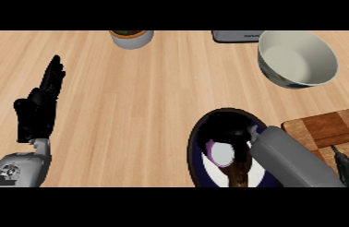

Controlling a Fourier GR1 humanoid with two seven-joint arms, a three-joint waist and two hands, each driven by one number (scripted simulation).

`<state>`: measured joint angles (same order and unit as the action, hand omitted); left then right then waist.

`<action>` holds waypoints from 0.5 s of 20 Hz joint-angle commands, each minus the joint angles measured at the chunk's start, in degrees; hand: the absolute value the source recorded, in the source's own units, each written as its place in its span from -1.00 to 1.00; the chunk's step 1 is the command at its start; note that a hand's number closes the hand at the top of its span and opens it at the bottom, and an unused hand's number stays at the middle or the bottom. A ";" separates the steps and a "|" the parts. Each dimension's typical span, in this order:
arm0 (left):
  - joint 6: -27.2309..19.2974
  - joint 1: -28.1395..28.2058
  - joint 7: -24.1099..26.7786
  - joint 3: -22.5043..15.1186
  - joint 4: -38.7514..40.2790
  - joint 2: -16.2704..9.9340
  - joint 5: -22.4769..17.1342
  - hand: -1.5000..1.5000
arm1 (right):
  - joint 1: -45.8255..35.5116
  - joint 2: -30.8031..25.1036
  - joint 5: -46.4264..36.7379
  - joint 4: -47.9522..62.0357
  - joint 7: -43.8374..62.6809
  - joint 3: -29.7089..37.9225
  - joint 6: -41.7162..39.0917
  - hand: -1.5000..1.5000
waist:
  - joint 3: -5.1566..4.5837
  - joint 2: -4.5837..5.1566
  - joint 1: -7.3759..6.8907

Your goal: Pick the can from the plate and place it in the bowl

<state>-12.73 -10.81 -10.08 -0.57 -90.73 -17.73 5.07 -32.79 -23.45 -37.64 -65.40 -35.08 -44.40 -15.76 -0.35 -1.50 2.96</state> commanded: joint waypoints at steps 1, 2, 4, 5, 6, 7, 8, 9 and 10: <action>-0.45 1.10 -0.42 1.94 0.35 -1.17 -0.15 0.00 | 9.64 1.00 1.88 -2.47 15.29 3.96 2.58 1.00 | 0.13 -0.52 3.77; -0.98 2.70 0.09 1.22 -0.27 -0.46 0.41 0.00 | 10.97 2.58 2.70 -5.86 18.72 4.63 2.74 1.00 | 0.11 -0.72 3.32; -0.48 3.52 0.19 2.60 -1.36 -1.57 -0.43 0.00 | 14.93 3.51 5.91 -11.30 22.45 7.43 3.55 1.00 | 0.13 -0.73 3.11; -0.13 3.19 0.06 2.60 -0.78 -1.67 -0.55 0.00 | 16.99 4.29 7.34 -14.21 23.12 9.05 5.74 1.00 | 0.17 -0.51 3.61; -0.37 3.69 -0.46 2.28 -1.92 -1.96 0.15 0.00 | 18.22 3.94 10.02 -17.46 23.54 11.37 5.69 1.00 | 0.22 -0.65 3.54; -0.34 3.22 -1.17 1.95 -2.16 -0.87 -0.71 0.00 | 20.92 4.20 10.44 -20.81 24.35 11.76 7.82 1.00 | 0.24 -0.51 3.78; -0.75 4.08 -0.12 1.59 -2.36 -1.13 0.48 0.00 | 21.38 4.58 10.79 -25.10 27.59 12.58 8.13 1.00 | 0.18 -0.49 3.29; -0.02 3.39 -0.72 2.42 -2.66 -1.74 -0.53 0.00 | 23.54 3.89 12.03 -28.57 28.17 14.01 9.17 1.00 | 0.21 -0.34 3.22; -0.41 4.37 0.63 1.86 -2.03 -0.86 -0.16 0.00 | 24.85 3.43 12.58 -32.59 31.01 14.86 9.12 1.00 | 0.14 -0.21 3.12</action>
<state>-13.11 -7.49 -10.26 1.23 -92.50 -18.85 4.94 -14.08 -20.09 -28.46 -86.63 -10.92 -33.26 -8.97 -0.25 -1.98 6.01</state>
